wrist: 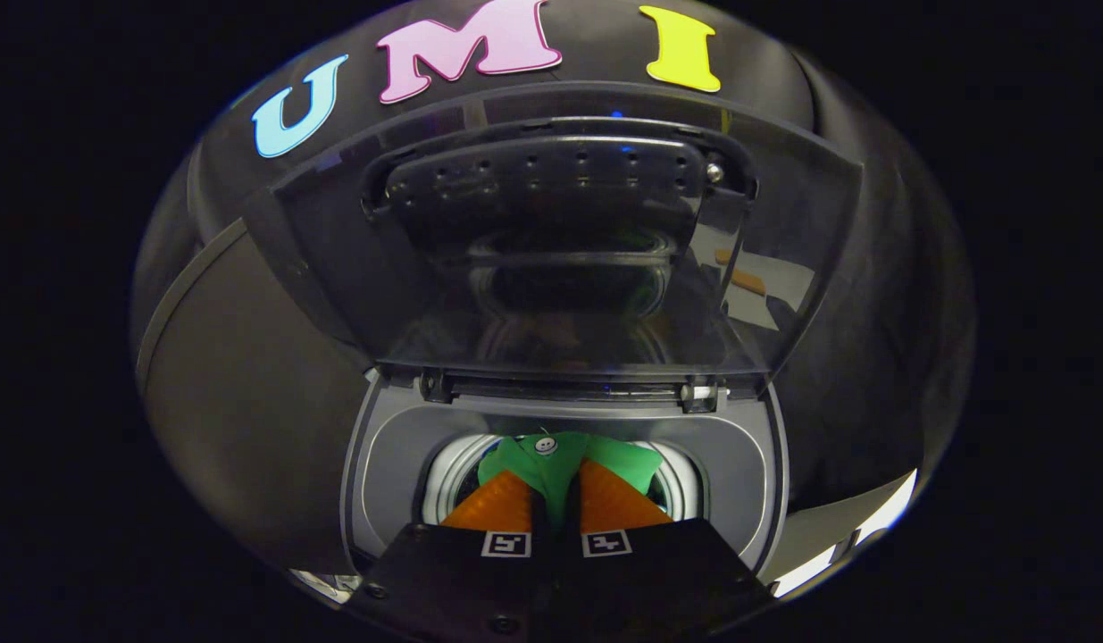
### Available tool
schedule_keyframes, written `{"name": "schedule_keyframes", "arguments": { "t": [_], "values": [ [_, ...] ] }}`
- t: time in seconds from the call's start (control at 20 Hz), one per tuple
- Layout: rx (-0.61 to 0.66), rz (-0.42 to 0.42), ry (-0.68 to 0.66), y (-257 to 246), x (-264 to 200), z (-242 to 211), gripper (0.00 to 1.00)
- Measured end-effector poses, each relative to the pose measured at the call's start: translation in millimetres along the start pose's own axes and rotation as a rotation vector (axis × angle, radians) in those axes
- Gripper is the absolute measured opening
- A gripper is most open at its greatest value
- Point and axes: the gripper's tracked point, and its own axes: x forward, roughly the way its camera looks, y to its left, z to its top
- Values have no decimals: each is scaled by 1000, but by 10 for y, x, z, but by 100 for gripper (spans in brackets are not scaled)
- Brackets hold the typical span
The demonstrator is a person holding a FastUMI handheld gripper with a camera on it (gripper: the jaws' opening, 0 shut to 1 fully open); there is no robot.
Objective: Put the clothes into the washing machine and then close the washing machine lid.
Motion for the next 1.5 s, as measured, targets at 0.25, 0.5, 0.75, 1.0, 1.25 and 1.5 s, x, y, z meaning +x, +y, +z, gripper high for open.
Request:
{"name": "schedule_keyframes", "arguments": {
  "t": [0.25, 0.5, 0.75, 1.0, 1.25, 1.5],
  "values": [
    [-17, -40, 35, -104, 165, -176, 7],
    [-13, -48, 84, -128, 236, -342, 7],
    [-29, -27, 107, -89, 357, -517, 9],
    [-16, 3, 27, -67, 224, -313, 70],
    [-52, 8, -79, -55, -146, 59, 99],
    [-41, 51, -286, 17, -688, 772, 99]
  ]
}}
